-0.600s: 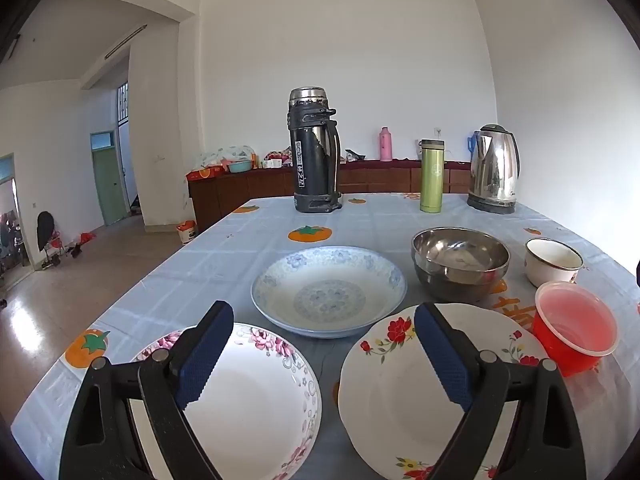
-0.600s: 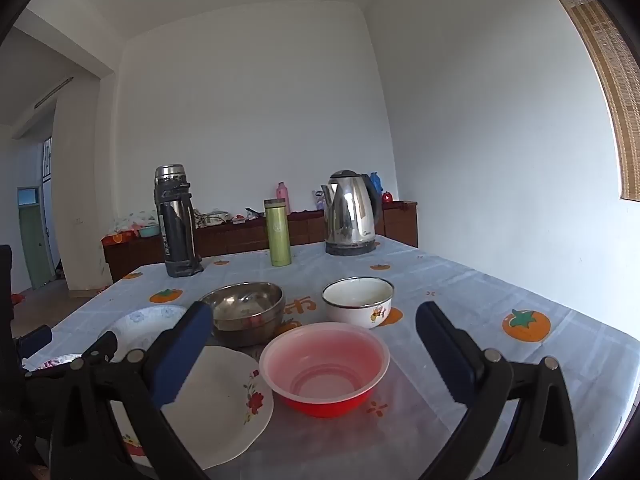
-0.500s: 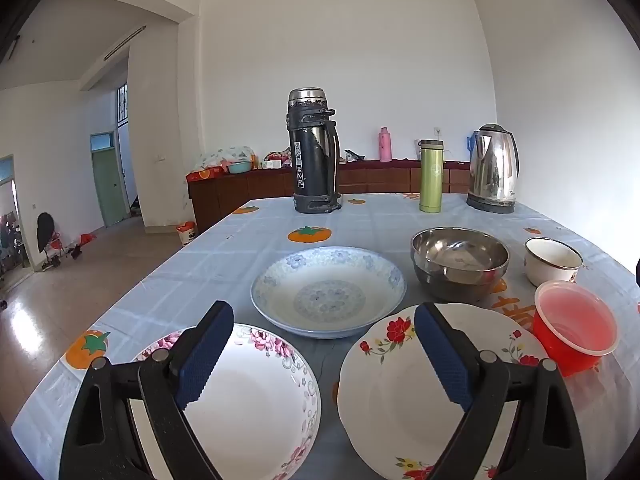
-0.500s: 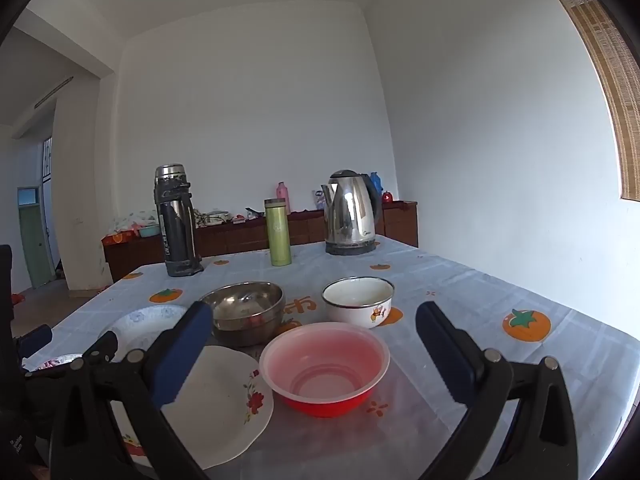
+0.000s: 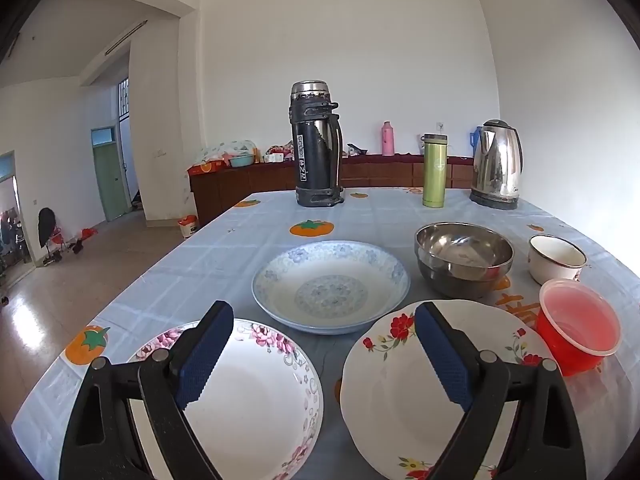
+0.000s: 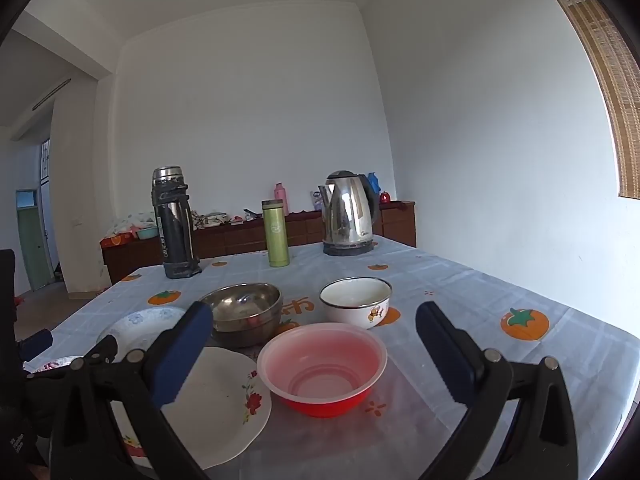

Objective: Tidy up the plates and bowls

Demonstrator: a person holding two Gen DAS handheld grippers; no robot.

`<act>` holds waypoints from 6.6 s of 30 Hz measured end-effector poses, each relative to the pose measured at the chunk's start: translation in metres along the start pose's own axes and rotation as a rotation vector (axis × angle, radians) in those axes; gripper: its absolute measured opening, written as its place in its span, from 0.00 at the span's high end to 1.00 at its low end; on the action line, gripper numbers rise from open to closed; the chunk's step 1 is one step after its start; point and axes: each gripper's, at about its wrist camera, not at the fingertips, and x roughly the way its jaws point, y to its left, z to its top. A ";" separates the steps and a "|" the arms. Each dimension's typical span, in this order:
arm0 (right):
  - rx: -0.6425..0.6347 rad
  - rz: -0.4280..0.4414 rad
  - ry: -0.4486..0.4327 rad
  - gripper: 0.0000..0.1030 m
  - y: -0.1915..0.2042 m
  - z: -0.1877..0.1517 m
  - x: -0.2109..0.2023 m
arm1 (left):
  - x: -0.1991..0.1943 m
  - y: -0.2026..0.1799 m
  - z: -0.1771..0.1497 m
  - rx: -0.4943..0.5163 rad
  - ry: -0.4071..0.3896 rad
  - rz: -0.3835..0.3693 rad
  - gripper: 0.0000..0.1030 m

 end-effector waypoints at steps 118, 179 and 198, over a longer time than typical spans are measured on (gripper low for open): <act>-0.058 0.737 0.679 0.45 0.153 -0.071 0.021 | 0.031 0.178 -0.021 -0.039 0.351 -0.038 0.23; -0.022 0.507 0.672 0.60 0.166 -0.020 0.153 | 0.147 0.096 0.053 0.000 0.331 -0.231 0.59; -0.007 0.465 0.766 0.58 0.168 -0.019 0.195 | 0.192 0.084 0.042 0.013 0.395 -0.205 0.59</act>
